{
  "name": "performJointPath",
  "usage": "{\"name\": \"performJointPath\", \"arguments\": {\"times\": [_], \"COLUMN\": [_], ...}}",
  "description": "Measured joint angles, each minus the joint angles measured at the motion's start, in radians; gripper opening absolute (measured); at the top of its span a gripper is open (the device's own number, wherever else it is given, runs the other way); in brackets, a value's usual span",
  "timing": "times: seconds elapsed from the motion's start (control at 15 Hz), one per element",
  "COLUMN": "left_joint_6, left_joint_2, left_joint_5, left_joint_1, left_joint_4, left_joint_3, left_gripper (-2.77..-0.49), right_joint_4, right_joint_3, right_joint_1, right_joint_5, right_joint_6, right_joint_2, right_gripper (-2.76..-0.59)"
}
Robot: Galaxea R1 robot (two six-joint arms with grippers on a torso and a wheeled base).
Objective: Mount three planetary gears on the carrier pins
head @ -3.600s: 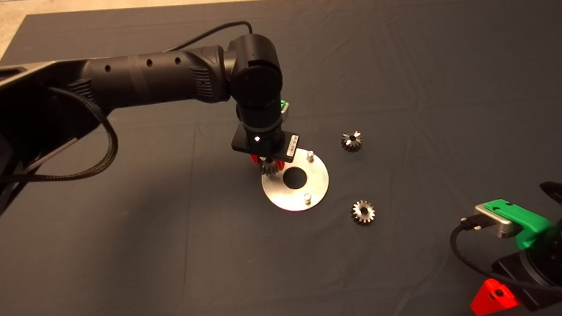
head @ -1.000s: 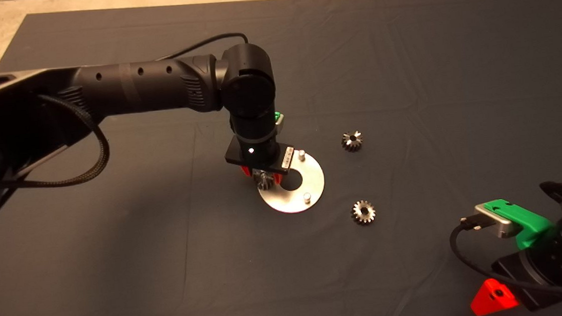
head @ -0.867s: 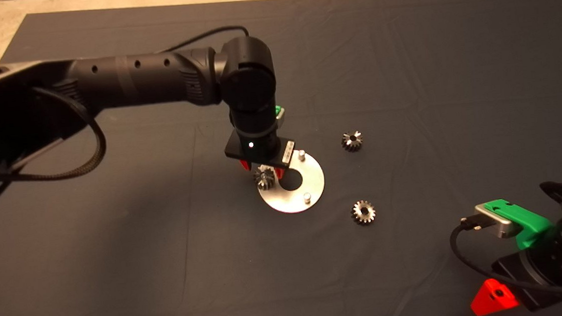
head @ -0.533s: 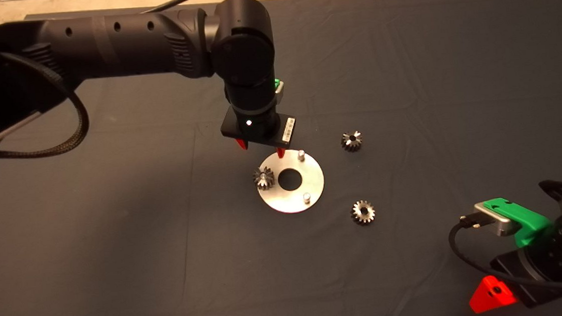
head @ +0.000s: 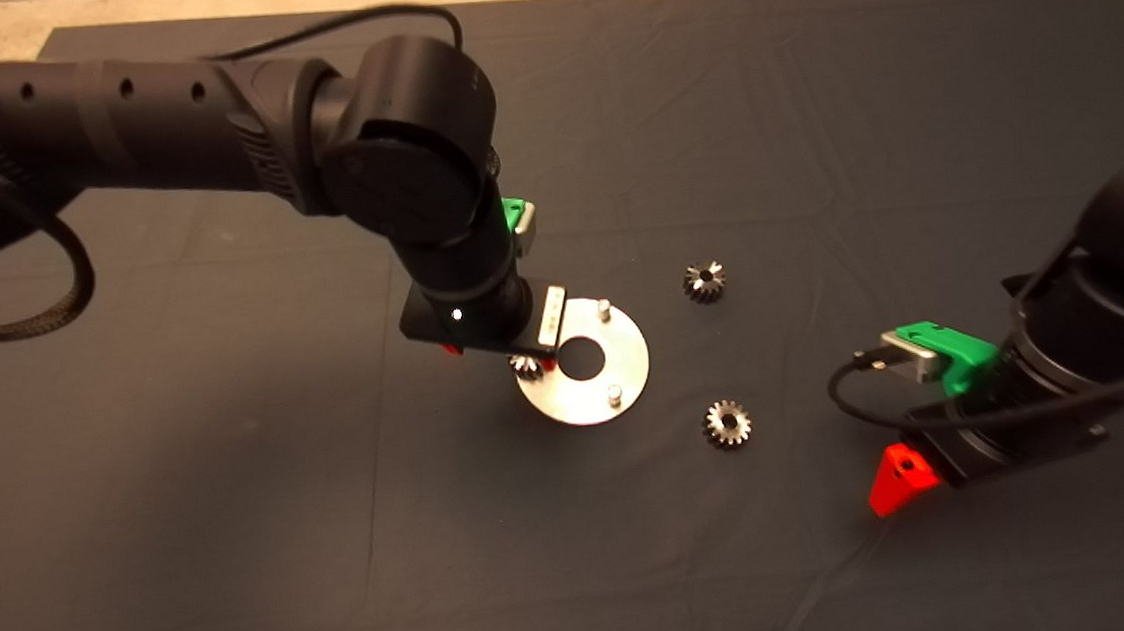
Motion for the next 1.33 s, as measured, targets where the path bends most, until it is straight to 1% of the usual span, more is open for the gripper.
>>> {"name": "performJointPath", "arguments": {"times": [0.2,0.27,0.33,0.4,0.53,0.6,0.67,0.73,0.8,0.87,0.93,1.13,1.2,1.27,1.33], "left_joint_6": [-0.080,-0.106,-0.127,-0.148,-0.179,-0.193,-0.202,-0.212,-0.219,-0.222,-0.225,-0.232,-0.237,-0.240,-0.242], "left_joint_2": [-0.039,-0.054,-0.070,-0.082,-0.093,-0.096,-0.101,-0.107,-0.110,-0.112,-0.112,-0.113,-0.115,-0.116,-0.116], "left_joint_5": [0.000,0.000,0.001,0.002,0.001,0.001,0.001,0.001,0.002,0.002,0.002,0.002,0.002,0.002,0.002], "left_joint_1": [0.000,0.000,0.000,0.000,0.000,0.000,0.000,0.000,0.000,0.000,0.000,0.000,0.000,0.000,0.001], "left_joint_4": [0.000,0.000,0.000,0.000,0.000,0.000,0.000,0.000,0.000,0.000,0.000,0.000,-0.001,0.000,0.000], "left_joint_3": [0.086,0.112,0.136,0.160,0.201,0.217,0.231,0.241,0.247,0.253,0.259,0.271,0.275,0.280,0.287], "left_gripper": [-1.19,-1.10,-1.07,-1.07,-0.92,-0.92,-0.92,-0.84,-0.80,-0.80,-0.80,-0.80,-0.80,-0.80,-0.71], "right_joint_4": [-0.001,-0.001,-0.002,-0.003,-0.006,-0.007,-0.008,-0.008,-0.009,-0.010,-0.010,-0.010,-0.010,-0.011,-0.012], "right_joint_3": [-0.064,-0.085,-0.104,-0.134,-0.175,-0.190,-0.201,-0.213,-0.219,-0.244,-0.261,-0.333,-0.383,-0.422,-0.467], "right_joint_1": [0.000,0.000,0.000,0.000,0.000,0.000,0.000,0.000,0.000,-0.001,-0.001,-0.001,-0.001,-0.001,-0.001], "right_joint_5": [0.002,0.003,0.003,0.000,0.000,0.000,0.001,0.003,0.004,0.003,0.004,0.004,0.004,0.004,0.004], "right_joint_6": [-0.089,-0.114,-0.136,-0.164,-0.194,-0.212,-0.226,-0.240,-0.251,-0.296,-0.324,-0.421,-0.473,-0.508,-0.542], "right_joint_2": [0.062,0.076,0.086,0.103,0.148,0.179,0.206,0.228,0.237,0.266,0.280,0.302,0.305,0.307,0.309], "right_gripper": [-0.61,-0.61,-0.61,-0.61,-0.61,-0.61,-0.61,-0.61,-0.61,-0.61,-0.61,-0.61,-0.61,-0.61,-0.61]}}
